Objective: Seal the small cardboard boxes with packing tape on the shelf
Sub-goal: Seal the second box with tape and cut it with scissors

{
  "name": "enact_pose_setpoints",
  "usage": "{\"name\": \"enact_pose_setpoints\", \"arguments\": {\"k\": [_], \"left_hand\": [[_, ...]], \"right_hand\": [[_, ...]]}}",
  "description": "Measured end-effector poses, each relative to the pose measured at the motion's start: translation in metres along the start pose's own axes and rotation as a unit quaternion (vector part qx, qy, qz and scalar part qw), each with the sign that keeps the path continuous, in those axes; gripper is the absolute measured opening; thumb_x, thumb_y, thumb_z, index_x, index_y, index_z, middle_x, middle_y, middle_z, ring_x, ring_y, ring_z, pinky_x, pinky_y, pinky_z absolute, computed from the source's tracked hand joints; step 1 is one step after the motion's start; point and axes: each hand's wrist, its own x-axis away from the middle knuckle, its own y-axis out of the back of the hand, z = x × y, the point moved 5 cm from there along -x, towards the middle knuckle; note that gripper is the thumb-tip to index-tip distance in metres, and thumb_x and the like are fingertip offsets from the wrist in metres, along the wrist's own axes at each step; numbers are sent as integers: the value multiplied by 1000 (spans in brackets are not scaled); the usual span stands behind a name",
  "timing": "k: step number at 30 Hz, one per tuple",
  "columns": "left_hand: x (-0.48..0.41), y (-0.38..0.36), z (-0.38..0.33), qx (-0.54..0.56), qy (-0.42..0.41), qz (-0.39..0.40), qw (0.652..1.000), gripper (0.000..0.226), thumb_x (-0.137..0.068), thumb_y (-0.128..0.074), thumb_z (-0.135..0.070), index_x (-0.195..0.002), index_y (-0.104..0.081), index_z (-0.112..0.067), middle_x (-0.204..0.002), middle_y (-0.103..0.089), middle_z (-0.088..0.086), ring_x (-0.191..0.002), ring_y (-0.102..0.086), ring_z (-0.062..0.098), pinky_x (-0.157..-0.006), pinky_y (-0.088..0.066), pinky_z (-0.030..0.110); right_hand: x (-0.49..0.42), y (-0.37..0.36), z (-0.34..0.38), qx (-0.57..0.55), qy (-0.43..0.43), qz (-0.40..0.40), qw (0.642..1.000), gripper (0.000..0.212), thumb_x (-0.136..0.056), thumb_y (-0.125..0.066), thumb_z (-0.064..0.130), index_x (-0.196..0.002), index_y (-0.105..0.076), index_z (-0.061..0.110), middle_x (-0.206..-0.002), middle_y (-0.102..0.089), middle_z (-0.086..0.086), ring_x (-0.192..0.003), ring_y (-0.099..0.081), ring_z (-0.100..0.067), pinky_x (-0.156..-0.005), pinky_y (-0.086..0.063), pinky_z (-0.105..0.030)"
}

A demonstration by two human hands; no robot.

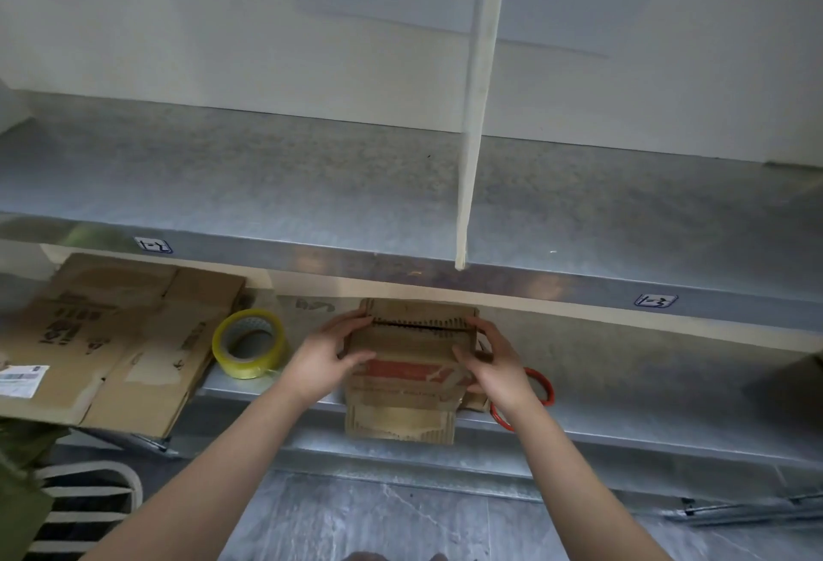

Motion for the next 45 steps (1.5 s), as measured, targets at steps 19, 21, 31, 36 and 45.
{"name": "enact_pose_setpoints", "arguments": {"k": [19, 21, 31, 36, 45], "left_hand": [[5, 5, -22, -226, -78, 22, 971, 66, -94, -45, -56, -151, -23, -33, -159, -19, -12, -146, -16, 13, -117, -22, 33], [7, 9, -27, -255, -79, 5, 964, 65, -95, -42, -56, -152, -21, -31, -160, -18, -10, -147, -13, 15, -118, -17, 34], [59, 55, 11, -363, -58, -18, 930, 62, -96, -33, -58, -150, -26, -28, -157, -26, -4, -147, -16, 18, -121, -10, 37], [89, 75, 73, -359, -13, 19, 933, 61, -97, -36, -54, -152, -24, -29, -159, -22, -6, -148, -10, 16, -120, -1, 36], [64, 93, 162, -369, -51, 81, 924, 62, -95, -40, -52, -151, -25, -28, -158, -25, -4, -146, -18, 19, -119, 0, 36]], "right_hand": [[11, 6, 23, 318, 144, -41, 936, 57, -92, -60, 39, -145, -42, 31, -153, -32, 1, -142, -21, -20, -113, -29, -33], [18, 3, 35, 357, 166, -48, 918, 58, -92, -59, 39, -146, -41, 28, -153, -35, -1, -142, -23, -23, -115, -30, -38], [55, -86, 107, 397, 350, -11, 848, 37, -93, -54, 34, -129, -60, 26, -135, -57, -1, -133, -43, -25, -109, -39, -42], [65, -185, 105, 399, 340, 81, 848, 45, -95, -47, 38, -138, -49, 27, -142, -48, 0, -132, -40, -23, -105, -42, -40], [22, -270, 26, 477, 112, 78, 868, 54, -98, -41, 39, -149, -31, 26, -152, -36, -1, -141, -28, -22, -113, -30, -36]]}}
